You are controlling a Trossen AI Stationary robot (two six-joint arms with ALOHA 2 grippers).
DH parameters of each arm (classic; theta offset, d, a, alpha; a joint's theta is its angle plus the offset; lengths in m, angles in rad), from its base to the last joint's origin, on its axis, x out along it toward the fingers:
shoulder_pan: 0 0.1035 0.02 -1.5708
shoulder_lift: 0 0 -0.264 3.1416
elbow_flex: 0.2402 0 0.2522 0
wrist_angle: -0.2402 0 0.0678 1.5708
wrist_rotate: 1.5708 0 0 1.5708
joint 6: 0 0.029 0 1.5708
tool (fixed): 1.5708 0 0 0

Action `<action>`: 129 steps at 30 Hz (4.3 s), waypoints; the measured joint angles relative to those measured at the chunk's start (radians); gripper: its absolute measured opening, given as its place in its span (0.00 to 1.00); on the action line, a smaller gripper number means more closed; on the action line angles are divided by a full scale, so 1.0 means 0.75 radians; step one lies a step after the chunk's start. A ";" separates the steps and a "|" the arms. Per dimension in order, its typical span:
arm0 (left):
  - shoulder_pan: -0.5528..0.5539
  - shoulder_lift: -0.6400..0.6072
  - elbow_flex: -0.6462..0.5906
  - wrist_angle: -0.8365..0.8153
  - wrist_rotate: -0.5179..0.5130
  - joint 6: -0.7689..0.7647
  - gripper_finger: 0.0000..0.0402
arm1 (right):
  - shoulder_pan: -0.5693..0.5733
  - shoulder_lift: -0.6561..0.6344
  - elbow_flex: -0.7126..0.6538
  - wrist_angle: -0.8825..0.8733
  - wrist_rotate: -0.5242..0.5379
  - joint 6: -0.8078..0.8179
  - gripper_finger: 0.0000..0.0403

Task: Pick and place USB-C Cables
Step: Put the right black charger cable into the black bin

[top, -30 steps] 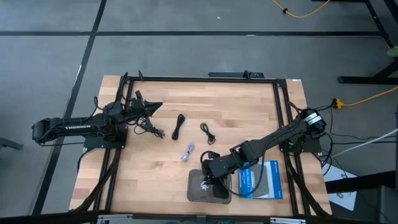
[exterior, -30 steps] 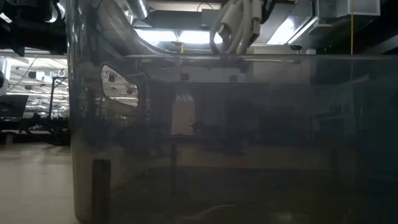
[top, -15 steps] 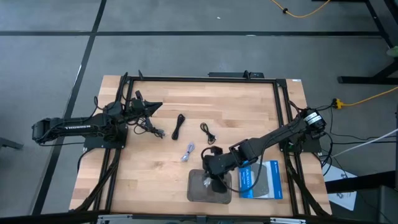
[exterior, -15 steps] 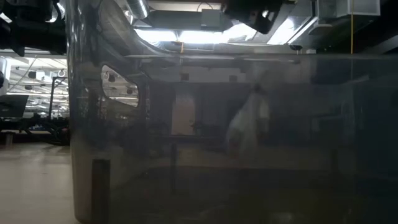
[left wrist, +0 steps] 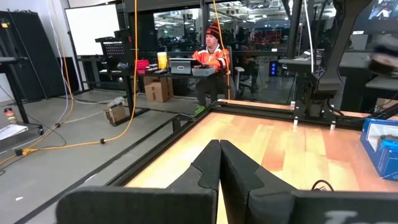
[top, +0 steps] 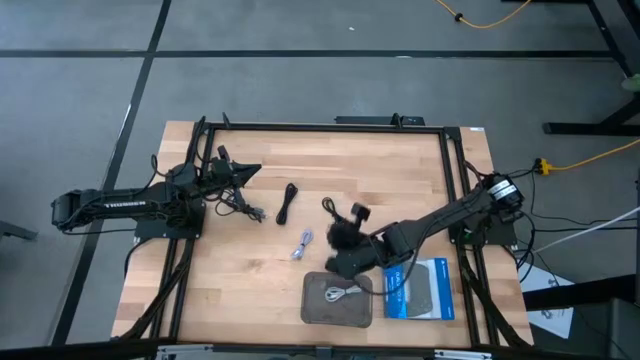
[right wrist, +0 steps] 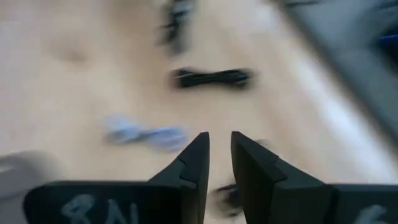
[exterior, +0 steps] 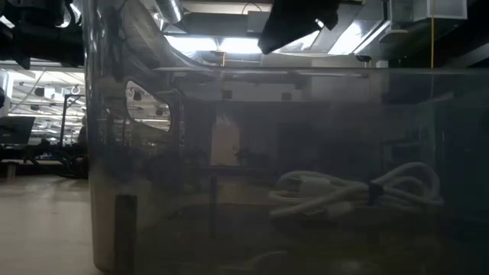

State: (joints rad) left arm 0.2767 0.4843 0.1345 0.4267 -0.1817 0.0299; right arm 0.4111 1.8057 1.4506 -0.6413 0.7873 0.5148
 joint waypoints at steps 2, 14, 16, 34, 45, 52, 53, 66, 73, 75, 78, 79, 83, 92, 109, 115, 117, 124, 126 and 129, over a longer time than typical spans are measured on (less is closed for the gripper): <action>0.000 0.000 0.000 0.000 0.000 0.000 0.00 | -0.041 0.000 0.000 -0.044 0.064 0.000 0.18; 0.000 0.000 0.000 0.000 0.000 0.000 0.00 | -0.495 0.002 0.000 -0.249 -0.617 -0.009 0.18; 0.000 0.000 0.000 0.000 0.000 0.000 0.00 | -0.535 0.002 0.000 -0.220 -0.666 -0.091 0.18; 0.000 -0.001 0.000 0.001 0.000 0.000 0.00 | -0.664 0.003 -0.200 0.069 -0.698 -0.024 0.18; 0.000 -0.001 0.000 0.001 0.000 0.000 0.00 | -0.656 0.004 -0.243 0.174 -0.863 -0.028 0.51; 0.000 -0.001 0.000 0.000 0.000 0.000 0.00 | -0.614 0.138 -0.242 0.182 -0.880 0.082 0.59; 0.000 0.000 0.000 0.000 0.000 0.000 0.00 | -0.610 0.164 -0.242 0.188 -0.895 0.103 0.59; 0.000 0.000 0.000 -0.001 0.000 0.000 0.00 | -0.572 0.296 -0.235 0.178 -0.847 0.121 0.46; 0.000 0.000 0.000 -0.001 0.000 0.000 0.00 | -0.544 0.299 -0.237 0.146 -0.817 0.105 0.12; 0.000 0.000 0.000 -0.001 0.000 0.000 0.00 | -0.529 0.291 -0.237 0.136 -0.793 0.099 0.09; 0.000 -0.001 0.000 -0.001 0.000 0.000 0.00 | -0.488 0.241 -0.248 0.106 -0.781 0.034 0.09; 0.000 0.000 0.000 -0.001 0.000 0.000 0.00 | -0.471 0.217 -0.253 0.096 -0.782 0.006 0.09; 0.000 0.000 0.000 -0.001 0.000 0.000 0.00 | -0.399 0.052 -0.240 0.124 -0.739 -0.095 0.09; 0.000 0.000 0.000 -0.001 0.000 0.000 0.00 | -0.176 -0.054 -0.242 0.250 -0.671 0.001 0.09; 0.000 -0.001 0.000 -0.001 0.000 0.000 0.00 | 0.239 -0.056 -0.242 0.499 -0.481 0.044 0.17; 0.000 -0.001 0.000 -0.001 0.000 0.000 0.00 | 0.243 -0.024 -0.242 0.496 -0.530 0.272 0.40; 0.000 0.000 0.000 -0.001 0.000 0.000 0.00 | 0.244 -0.001 -0.242 0.488 -0.574 0.302 0.44; 0.000 0.000 0.000 -0.001 0.000 0.000 0.00 | 0.235 0.072 -0.242 0.526 -0.616 0.332 0.46; 0.000 -0.001 0.000 -0.001 0.000 0.000 0.00 | 0.225 0.073 -0.242 0.536 -0.577 0.328 0.45; 0.000 0.000 0.000 -0.001 0.000 0.000 0.00 | 0.204 0.070 -0.242 0.590 -0.499 0.322 0.43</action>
State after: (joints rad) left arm 0.2764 0.4843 0.1345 0.4259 -0.1817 0.0299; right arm 0.5644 1.8584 1.2690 -0.1989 0.4130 0.7563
